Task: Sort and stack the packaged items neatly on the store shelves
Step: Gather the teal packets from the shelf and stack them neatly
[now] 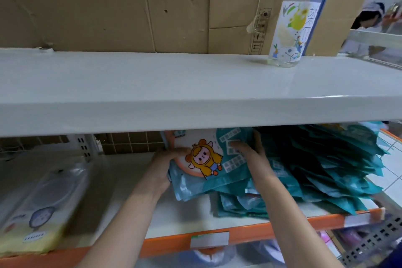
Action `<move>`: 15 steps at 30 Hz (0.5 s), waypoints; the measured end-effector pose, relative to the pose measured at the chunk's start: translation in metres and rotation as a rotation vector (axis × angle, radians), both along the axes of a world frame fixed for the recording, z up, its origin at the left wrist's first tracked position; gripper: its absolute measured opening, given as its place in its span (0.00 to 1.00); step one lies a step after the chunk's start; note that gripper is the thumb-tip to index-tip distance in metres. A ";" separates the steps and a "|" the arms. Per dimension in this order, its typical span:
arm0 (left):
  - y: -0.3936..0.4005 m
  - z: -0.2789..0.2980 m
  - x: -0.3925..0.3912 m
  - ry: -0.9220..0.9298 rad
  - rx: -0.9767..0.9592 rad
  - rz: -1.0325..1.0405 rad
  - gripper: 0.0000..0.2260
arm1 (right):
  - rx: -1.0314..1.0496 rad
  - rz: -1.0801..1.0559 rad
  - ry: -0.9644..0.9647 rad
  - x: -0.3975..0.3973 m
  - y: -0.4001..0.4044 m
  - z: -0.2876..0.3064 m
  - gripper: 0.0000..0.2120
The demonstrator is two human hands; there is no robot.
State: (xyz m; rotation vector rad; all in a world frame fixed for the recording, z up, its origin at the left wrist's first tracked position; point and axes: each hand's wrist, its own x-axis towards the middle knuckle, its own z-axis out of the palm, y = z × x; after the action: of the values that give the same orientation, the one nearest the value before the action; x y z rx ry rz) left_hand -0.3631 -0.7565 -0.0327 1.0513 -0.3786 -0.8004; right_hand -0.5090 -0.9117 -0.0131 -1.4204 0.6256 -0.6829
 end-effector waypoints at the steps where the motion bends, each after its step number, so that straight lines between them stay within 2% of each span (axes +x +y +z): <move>1: -0.010 0.004 -0.004 -0.003 0.000 -0.007 0.20 | -0.007 -0.020 -0.005 -0.006 -0.006 0.003 0.32; 5: -0.061 0.012 -0.018 0.024 0.042 -0.022 0.14 | -0.041 -0.120 -0.004 -0.025 -0.040 0.009 0.29; 9: -0.111 0.006 -0.030 0.105 0.047 -0.013 0.31 | -0.045 -0.160 0.070 -0.043 -0.072 0.013 0.33; 11: -0.126 0.000 -0.035 0.110 0.069 -0.026 0.32 | -0.038 -0.165 0.089 -0.049 -0.086 0.009 0.34; 15: -0.139 -0.010 -0.040 0.112 0.110 -0.065 0.28 | -0.008 -0.189 0.039 -0.050 -0.099 0.000 0.30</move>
State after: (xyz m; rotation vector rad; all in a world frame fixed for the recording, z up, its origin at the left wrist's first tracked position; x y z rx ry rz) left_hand -0.4032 -0.8953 -0.0431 1.0954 -0.2772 -0.9426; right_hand -0.5594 -1.0105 -0.0129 -1.3958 0.7959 -0.8080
